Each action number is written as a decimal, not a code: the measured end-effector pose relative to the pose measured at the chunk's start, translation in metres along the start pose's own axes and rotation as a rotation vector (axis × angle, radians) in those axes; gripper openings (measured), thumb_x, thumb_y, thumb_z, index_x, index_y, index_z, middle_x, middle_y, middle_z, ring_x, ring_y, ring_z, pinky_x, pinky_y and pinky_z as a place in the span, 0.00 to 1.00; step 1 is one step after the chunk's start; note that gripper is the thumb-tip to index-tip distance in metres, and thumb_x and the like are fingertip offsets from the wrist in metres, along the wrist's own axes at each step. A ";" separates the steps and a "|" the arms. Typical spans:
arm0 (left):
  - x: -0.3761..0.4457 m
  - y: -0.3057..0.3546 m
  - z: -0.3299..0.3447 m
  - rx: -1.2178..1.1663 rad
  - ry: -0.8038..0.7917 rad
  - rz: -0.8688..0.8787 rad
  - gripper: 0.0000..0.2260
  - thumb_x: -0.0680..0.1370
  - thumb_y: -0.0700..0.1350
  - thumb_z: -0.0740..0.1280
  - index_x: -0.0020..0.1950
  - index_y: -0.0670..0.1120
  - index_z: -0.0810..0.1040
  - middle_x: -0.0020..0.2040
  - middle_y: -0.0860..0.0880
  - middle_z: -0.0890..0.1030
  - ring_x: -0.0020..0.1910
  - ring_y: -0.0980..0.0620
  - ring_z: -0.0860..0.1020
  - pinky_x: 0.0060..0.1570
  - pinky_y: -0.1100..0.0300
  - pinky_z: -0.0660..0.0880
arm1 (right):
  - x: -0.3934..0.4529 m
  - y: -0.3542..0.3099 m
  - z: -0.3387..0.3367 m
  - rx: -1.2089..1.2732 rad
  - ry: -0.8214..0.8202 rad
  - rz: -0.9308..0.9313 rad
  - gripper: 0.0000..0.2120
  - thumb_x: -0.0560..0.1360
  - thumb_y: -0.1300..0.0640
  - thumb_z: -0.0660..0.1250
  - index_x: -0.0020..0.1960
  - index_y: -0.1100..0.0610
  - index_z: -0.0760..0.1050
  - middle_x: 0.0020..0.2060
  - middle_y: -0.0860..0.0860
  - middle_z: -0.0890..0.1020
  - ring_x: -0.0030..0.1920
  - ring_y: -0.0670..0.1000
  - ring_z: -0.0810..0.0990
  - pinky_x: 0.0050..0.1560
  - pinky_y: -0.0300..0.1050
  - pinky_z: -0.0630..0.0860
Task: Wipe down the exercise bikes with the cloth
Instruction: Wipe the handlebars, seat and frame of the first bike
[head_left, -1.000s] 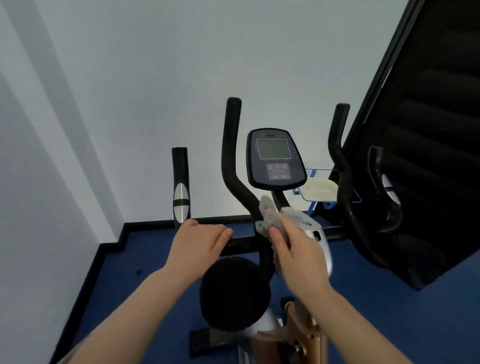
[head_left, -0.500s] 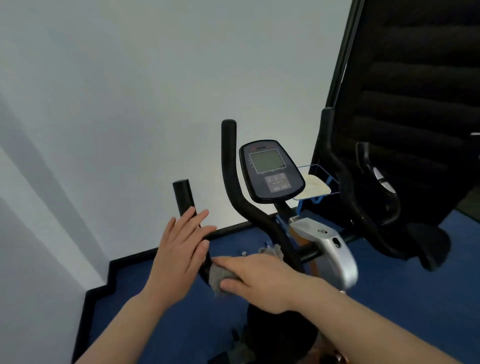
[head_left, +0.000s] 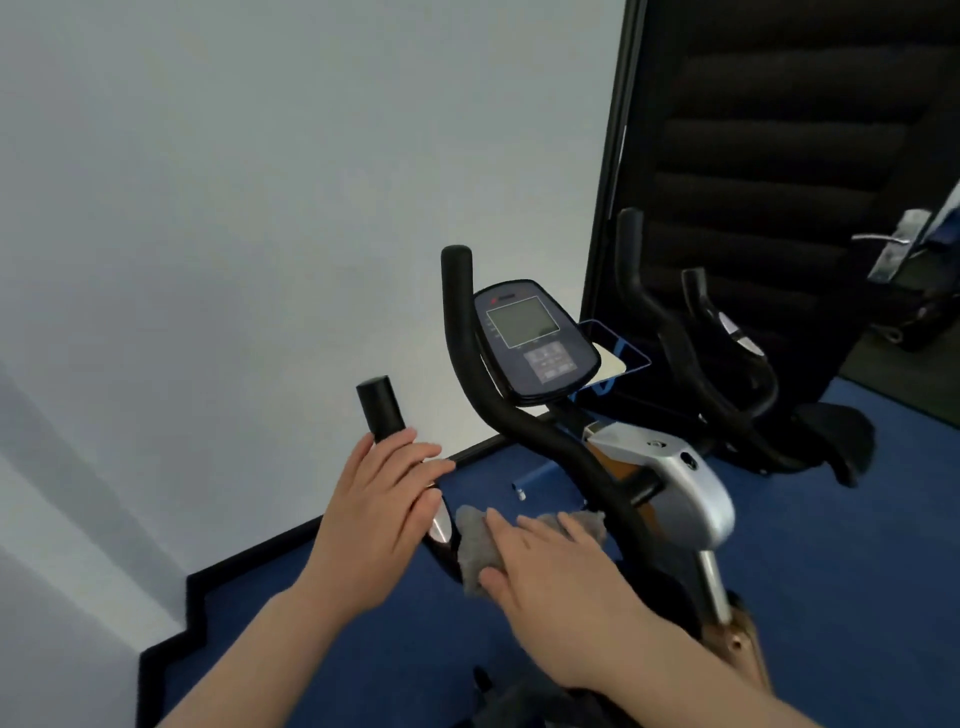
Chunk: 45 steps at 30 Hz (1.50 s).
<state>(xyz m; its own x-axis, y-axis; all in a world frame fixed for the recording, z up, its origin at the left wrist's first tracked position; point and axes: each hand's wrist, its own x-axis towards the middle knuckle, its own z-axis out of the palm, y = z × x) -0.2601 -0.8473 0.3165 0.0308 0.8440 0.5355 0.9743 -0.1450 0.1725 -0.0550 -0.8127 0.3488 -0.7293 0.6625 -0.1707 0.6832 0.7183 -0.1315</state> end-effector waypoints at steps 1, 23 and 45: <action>0.004 -0.004 -0.003 0.026 -0.016 0.022 0.19 0.83 0.48 0.50 0.63 0.49 0.79 0.63 0.53 0.78 0.70 0.52 0.68 0.74 0.51 0.53 | 0.003 -0.011 0.000 -0.045 -0.019 0.011 0.26 0.84 0.49 0.49 0.79 0.57 0.51 0.75 0.54 0.64 0.75 0.56 0.60 0.75 0.57 0.49; 0.079 -0.060 -0.045 -0.049 -0.154 0.165 0.13 0.81 0.49 0.60 0.64 0.51 0.75 0.56 0.56 0.78 0.54 0.56 0.76 0.49 0.55 0.75 | 0.046 -0.078 0.013 0.285 0.569 0.347 0.14 0.79 0.53 0.62 0.62 0.57 0.69 0.41 0.51 0.76 0.31 0.53 0.73 0.30 0.46 0.66; 0.094 -0.063 -0.051 -0.380 -0.288 -0.002 0.11 0.84 0.46 0.54 0.46 0.45 0.71 0.39 0.46 0.78 0.37 0.47 0.75 0.38 0.52 0.71 | 0.110 -0.068 -0.022 0.916 0.372 0.175 0.18 0.83 0.42 0.52 0.58 0.55 0.68 0.47 0.55 0.82 0.47 0.57 0.81 0.53 0.60 0.76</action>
<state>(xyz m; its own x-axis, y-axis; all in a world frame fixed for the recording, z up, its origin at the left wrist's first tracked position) -0.3295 -0.7850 0.3982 0.1416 0.9456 0.2930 0.8252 -0.2762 0.4926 -0.1828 -0.7842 0.3606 -0.4736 0.8800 0.0362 0.4319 0.2679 -0.8612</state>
